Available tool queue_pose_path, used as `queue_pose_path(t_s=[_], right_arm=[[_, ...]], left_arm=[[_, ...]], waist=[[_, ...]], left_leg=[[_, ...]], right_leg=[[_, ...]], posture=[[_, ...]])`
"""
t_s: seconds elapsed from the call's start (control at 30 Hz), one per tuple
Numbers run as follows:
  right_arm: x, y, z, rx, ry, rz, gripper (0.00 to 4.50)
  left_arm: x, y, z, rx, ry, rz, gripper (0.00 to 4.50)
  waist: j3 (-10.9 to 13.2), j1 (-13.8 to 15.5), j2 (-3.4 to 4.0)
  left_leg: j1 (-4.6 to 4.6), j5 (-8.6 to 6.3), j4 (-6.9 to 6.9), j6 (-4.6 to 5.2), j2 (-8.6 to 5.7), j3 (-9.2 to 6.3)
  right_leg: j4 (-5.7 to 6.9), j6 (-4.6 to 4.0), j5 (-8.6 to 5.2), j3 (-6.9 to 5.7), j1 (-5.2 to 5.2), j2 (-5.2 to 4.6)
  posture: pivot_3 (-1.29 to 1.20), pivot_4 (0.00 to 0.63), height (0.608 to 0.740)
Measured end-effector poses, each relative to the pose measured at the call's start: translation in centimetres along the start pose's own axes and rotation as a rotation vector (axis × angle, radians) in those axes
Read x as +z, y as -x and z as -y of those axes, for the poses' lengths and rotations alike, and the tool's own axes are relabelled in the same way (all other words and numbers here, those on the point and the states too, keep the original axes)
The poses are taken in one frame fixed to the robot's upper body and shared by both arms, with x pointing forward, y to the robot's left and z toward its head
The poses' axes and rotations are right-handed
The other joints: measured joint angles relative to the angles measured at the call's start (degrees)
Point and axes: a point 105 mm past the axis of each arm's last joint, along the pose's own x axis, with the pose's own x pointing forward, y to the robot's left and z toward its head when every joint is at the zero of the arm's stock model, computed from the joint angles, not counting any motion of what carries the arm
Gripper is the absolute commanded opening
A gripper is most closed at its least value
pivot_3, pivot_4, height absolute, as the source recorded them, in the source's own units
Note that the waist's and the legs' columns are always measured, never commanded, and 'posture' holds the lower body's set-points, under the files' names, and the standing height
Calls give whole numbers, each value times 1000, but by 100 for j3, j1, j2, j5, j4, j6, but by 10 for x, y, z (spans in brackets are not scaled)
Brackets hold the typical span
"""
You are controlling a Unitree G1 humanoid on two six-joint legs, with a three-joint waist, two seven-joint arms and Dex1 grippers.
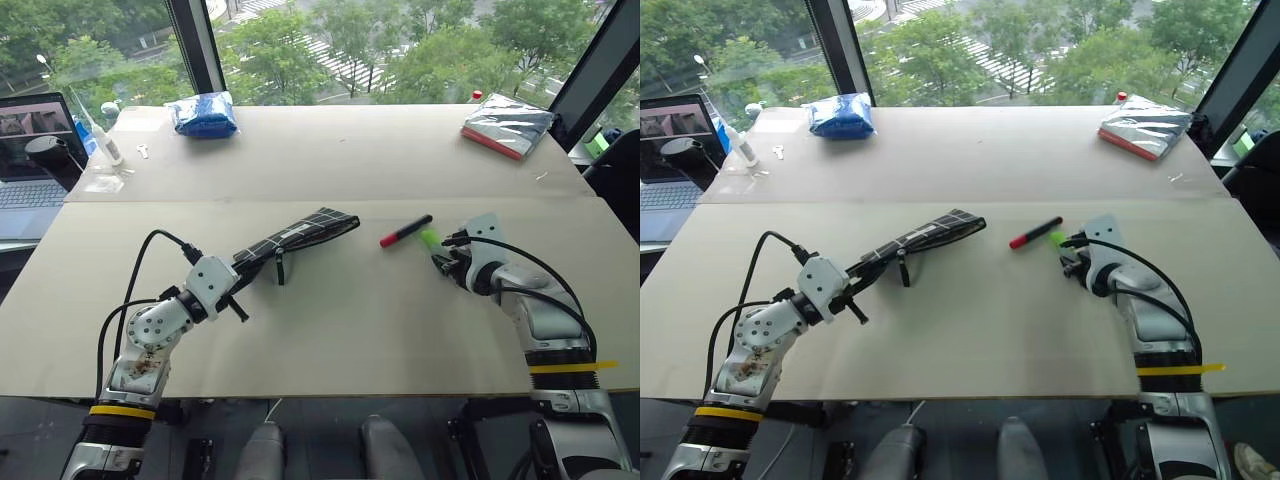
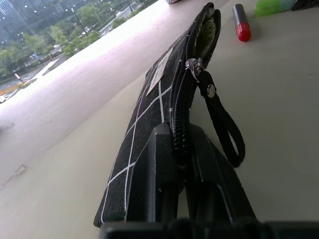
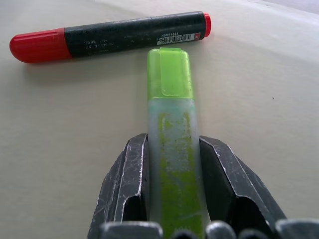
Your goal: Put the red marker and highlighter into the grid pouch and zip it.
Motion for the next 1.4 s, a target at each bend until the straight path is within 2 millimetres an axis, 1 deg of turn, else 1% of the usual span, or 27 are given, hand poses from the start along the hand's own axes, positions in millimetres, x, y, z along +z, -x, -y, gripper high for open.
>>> queue_pose_path(t_s=[0.07,0.13,0.17,0.23,0.3,0.33,0.4,0.43,0.47,0.53,0.6,0.63,0.73,0.97,1.1,1.27,1.4], right_arm=[[12,-1,-1,4,17,53,1047],[31,0,-2,15,42,119,1047],[49,6,-5,45,85,190,1047],[77,17,-11,90,171,293,1047],[97,32,-25,165,295,372,1047],[103,39,-41,240,382,394,1047],[102,42,-67,341,473,405,1047],[94,40,-84,401,537,381,1047],[88,37,-93,429,576,357,1047],[75,25,-101,435,640,294,1047],[69,12,-100,399,649,248,1047],[69,7,-99,383,650,238,1047],[79,1,-97,352,657,245,1047],[77,0,-97,360,678,227,1047],[71,2,-97,389,683,207,1047],[74,6,-103,420,686,220,1047],[73,5,-107,426,674,216,1047]], left_arm=[[0,0,0,-4,0,-2,0],[-1,0,1,-6,1,-3,0],[-1,1,1,-9,2,-4,0],[-2,1,2,-13,3,-6,0],[-2,1,3,-14,4,-7,0],[-2,1,3,-14,5,-6,0],[-2,0,3,-14,7,-5,0],[-2,-1,5,-16,10,-2,0],[-2,-1,6,-19,13,0,0],[-2,-3,9,-25,15,0,0],[-2,-4,11,-30,15,-1,0],[-2,-4,11,-30,15,-1,0],[-2,-5,11,-31,15,1,0],[-2,-7,11,-28,20,3,0],[-2,-8,10,-27,21,5,0],[1,-10,8,-26,15,16,0],[1,-11,8,-26,14,17,0]], waist=[[2,-20,4],[2,-39,4],[3,-40,5],[3,-38,5],[3,-35,5],[3,-34,5],[3,-41,4],[3,-44,4],[3,-40,4],[3,-35,3],[4,-17,3],[4,-16,2],[4,-14,3],[4,0,2],[4,1,2],[4,-4,2],[4,-4,2]], left_leg=[[-7,0,0,0,0,1],[-8,0,-2,0,1,1],[-13,0,-4,0,0,1],[-15,-1,-5,2,0,0],[-15,-3,-5,5,1,0],[-15,-4,-5,6,1,0],[-12,-4,-4,6,2,0],[-11,-3,-4,6,1,0],[-12,-3,-2,5,1,0],[-13,-3,0,4,1,0],[-15,-1,1,2,0,1],[-15,-1,1,2,0,1],[-15,-1,-3,2,1,0],[-16,-2,-3,2,0,0],[-16,-2,-3,2,0,0],[-16,-2,-3,2,0,0],[-16,-2,-3,2,0,0]], right_leg=[[0,0,0,2,-9,0],[0,0,1,2,-11,0],[-2,0,0,1,-15,0],[-5,0,0,1,-15,-1],[-8,1,0,0,-13,-1],[-10,1,-1,-1,-12,-1],[-9,1,0,-1,-11,0],[-8,1,0,0,-11,-1],[-7,1,0,-1,-11,-1],[-7,1,1,-1,-11,-1],[-7,1,2,-1,-12,-2],[-7,0,3,-1,-14,-2],[-8,0,3,-1,-15,-1],[-7,0,3,-1,-15,-2],[-8,1,3,-1,-15,-3],[-7,1,3,-1,-15,-2],[-7,1,3,-1,-15,-2]], posture=[[0,150,740],[0,150,740],[0,150,740],[0,150,740],[0,150,740],[0,150,740],[0,150,740],[0,150,740],[0,150,740],[0,150,740],[0,150,740],[0,150,740],[0,150,740],[0,150,740],[0,150,740],[0,150,740],[0,150,740]])
